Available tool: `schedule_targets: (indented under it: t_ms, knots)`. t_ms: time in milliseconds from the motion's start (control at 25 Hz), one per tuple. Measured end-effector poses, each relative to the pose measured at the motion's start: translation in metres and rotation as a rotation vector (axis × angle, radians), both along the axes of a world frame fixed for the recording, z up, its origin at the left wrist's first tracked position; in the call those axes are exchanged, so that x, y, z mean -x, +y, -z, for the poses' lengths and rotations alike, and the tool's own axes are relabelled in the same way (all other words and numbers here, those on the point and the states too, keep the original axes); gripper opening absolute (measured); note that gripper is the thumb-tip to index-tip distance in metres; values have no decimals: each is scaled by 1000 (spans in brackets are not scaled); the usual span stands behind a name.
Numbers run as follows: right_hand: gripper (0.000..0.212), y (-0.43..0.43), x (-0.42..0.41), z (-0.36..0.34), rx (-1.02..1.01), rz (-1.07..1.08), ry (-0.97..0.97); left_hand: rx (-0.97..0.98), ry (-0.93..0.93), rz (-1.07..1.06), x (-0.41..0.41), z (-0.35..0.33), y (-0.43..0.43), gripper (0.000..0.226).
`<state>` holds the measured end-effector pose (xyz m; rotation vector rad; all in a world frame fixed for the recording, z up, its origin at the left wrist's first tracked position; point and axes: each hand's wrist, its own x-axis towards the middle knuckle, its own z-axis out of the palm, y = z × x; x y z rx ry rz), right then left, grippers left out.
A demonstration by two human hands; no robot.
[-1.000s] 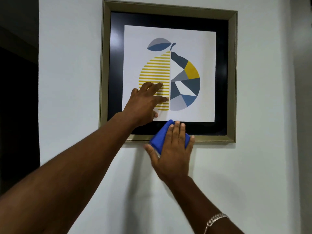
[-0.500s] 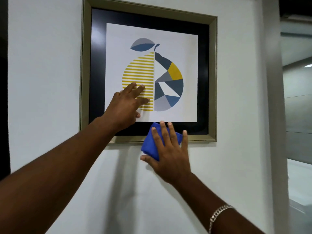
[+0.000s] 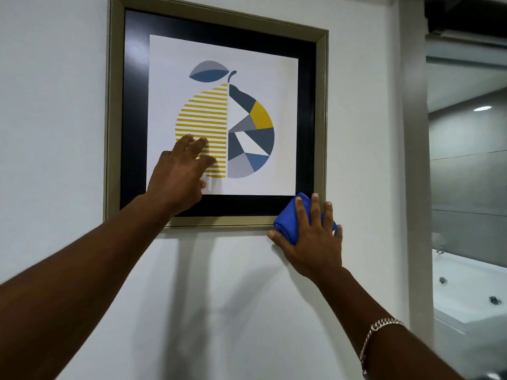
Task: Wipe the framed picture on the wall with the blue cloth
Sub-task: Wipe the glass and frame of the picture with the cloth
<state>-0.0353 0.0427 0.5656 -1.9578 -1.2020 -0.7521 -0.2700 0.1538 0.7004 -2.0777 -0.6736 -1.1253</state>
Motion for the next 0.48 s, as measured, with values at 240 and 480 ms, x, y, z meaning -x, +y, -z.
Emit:
schedule_targets:
  t_ms: [240,480]
  knots:
    - [58,-7,-14,-7,-119,-312,174,358,-178,345,-84,61,-57,24]
    - [62,-12,-32,-1,-253,-428,188,618,-127,274,-149,75,-76,26]
